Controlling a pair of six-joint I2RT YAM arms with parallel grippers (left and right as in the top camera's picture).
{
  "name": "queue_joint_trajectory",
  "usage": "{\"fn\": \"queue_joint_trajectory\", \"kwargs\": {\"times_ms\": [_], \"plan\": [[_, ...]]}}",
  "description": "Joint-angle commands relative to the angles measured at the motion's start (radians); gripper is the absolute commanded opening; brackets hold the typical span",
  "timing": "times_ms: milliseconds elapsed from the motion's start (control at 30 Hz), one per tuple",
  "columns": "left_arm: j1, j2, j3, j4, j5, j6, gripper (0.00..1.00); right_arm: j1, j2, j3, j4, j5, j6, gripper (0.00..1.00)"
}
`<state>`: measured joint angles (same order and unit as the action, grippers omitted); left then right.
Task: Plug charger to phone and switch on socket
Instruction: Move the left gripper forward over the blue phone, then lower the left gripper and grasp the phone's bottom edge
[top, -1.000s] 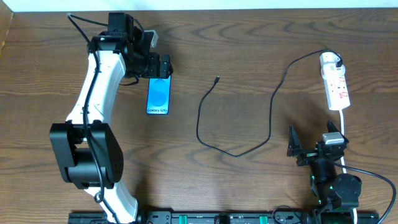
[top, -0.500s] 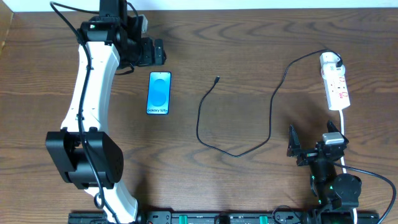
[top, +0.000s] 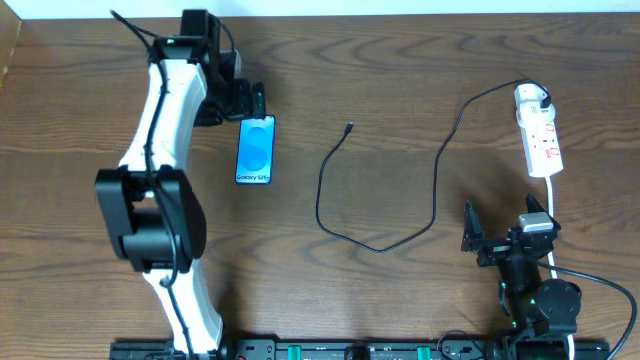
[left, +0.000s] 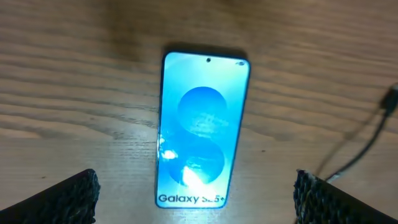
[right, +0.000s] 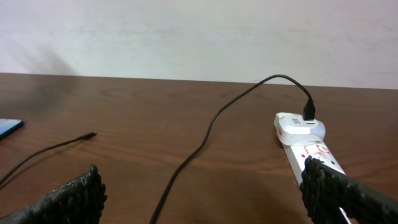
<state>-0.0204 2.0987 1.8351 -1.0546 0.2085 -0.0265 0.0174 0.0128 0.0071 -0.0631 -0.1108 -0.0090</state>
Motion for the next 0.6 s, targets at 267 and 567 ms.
{"fn": "queue_joint_trajectory", "kwargs": {"times_ms": [267, 567], "plan": [[-0.024, 0.113, -0.001, 0.001, -0.050, -0.005, 0.99, 0.010, -0.004, -0.002, -0.004, 0.005, -0.007, 0.99], [-0.045, 0.171, -0.002, 0.012, -0.097, -0.005, 0.99, 0.010, -0.004, -0.002, -0.004, 0.005, -0.007, 0.99]]}}
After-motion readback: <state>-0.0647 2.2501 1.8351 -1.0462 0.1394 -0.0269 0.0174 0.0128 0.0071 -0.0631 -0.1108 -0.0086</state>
